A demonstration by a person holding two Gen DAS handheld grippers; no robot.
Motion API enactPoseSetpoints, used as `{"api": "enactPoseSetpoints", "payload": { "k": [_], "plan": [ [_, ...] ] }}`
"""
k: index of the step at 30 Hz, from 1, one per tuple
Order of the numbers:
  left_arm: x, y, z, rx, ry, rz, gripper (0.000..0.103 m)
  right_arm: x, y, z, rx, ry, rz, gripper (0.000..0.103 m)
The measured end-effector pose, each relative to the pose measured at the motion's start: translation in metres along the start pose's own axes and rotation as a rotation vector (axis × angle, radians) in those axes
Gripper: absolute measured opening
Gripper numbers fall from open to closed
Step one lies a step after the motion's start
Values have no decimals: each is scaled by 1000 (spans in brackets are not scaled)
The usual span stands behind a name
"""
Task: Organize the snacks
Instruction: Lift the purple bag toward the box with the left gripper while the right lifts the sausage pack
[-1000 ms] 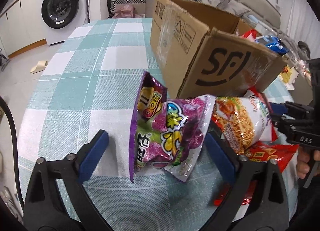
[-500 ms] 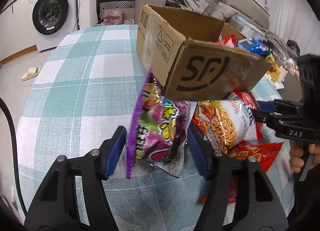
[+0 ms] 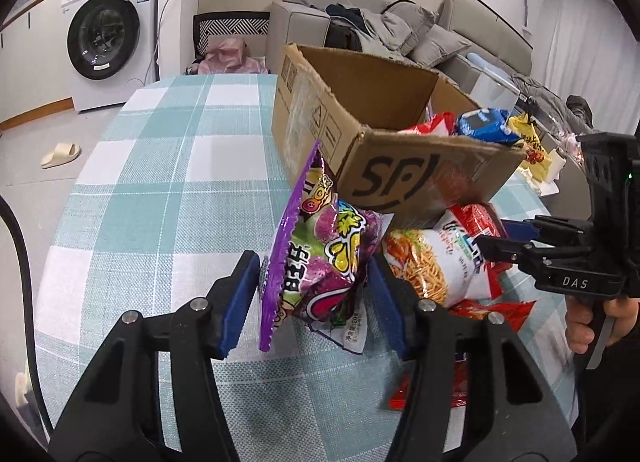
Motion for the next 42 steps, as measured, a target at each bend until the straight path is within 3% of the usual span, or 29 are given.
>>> {"api": "enactPoseSetpoints", "payload": {
  "k": [26,42],
  "plan": [
    [15,-36,61,-54,-104,-34,53,11,15,58,17,-129,40,43],
    [21,-49,72,-88,-124,-28,53,20,24,97,28,-219,50,43]
  ]
}}
Point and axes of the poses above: each gripper's, at about its wrist camera, not at the fingertips, and z roughly against the way its jaws point, y to its left, x to its top, the point moved 7 cm from there along -z, roughly the way its jaws point, and after that the axes turned 10 degrees about z, right-handed, at the moved point
